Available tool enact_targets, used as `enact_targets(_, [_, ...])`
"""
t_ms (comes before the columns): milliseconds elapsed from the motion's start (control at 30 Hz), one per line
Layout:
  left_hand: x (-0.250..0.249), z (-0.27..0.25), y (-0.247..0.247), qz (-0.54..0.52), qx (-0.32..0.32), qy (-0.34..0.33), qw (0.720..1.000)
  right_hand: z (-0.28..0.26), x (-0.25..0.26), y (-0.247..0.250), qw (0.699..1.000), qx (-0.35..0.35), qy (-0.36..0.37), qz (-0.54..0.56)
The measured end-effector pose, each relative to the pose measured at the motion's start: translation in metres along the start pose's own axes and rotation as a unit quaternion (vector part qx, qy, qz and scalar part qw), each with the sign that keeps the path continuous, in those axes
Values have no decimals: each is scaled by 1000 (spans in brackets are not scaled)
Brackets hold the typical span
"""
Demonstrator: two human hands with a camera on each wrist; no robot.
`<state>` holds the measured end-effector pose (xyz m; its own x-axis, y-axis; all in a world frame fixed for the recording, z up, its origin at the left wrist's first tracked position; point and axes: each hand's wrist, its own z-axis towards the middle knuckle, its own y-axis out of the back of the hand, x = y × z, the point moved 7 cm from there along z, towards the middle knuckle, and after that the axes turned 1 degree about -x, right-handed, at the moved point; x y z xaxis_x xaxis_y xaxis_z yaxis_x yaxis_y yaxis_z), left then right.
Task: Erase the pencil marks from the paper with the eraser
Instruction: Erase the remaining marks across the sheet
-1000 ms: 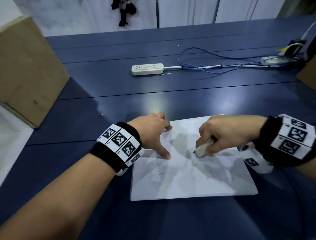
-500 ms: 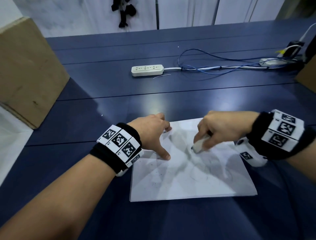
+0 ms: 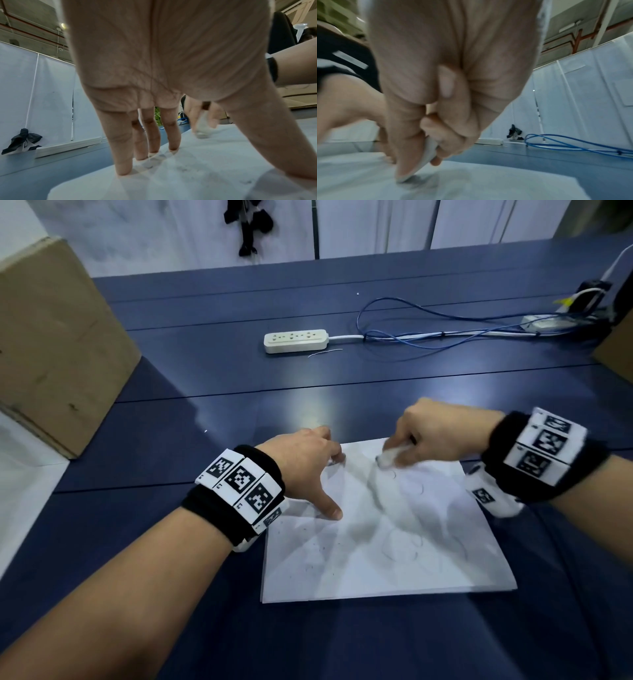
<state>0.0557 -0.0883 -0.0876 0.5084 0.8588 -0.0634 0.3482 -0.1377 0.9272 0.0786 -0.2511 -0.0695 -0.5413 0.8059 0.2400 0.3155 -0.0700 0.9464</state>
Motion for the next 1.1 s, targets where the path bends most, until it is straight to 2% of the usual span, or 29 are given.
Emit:
enact_targets(67, [0,0,0,-1,0,3,1000,10,-13,8,999,-38,-30,-24])
enact_targets(133, [1,0,0,0,-2,4,1000,3,-12,2,999,-22,-17,-24])
enact_targets(267, [2,1,-1,5,1,8,1000,-36,24,-25,988,130,49,67])
enact_targets(300, [2,1,-1,6,2,8,1000,-37,27,-25,986,138,50,76])
enact_targets(433, [1,0,0,3,0,7,1000,-2,-3,4,1000,-14,-15,-6])
enact_targets(500, [0,0,0,4,0,8,1000,6,-16,11,998,-43,-51,-10])
enact_targets(567, [1,0,0,4,2,9,1000,0,-15,8,999,-27,-44,-3])
enact_targets(600, [1,1,-1,3,3,10,1000,-7,-9,2,1000,2,-27,7])
enact_targets(700, [2,2,-1,3,4,10,1000,-31,19,-24,986,145,35,76])
enact_targets(733, [2,1,-1,3,4,10,1000,-33,23,-25,983,158,40,80])
enact_targets(767, [2,1,-1,2,3,8,1000,-29,20,-20,988,137,35,69])
enact_targets(867, [0,0,0,0,1,5,1000,-5,-2,4,1000,8,-9,7])
enact_targets(933, [0,0,1,-1,0,5,1000,3,-11,9,999,-29,-27,-11])
enact_targets(1000, [0,0,0,-1,-1,5,1000,-2,-7,4,999,-25,-8,-20])
enact_targets(1100, [1,0,0,-3,-2,3,1000,-28,18,-18,995,84,43,32])
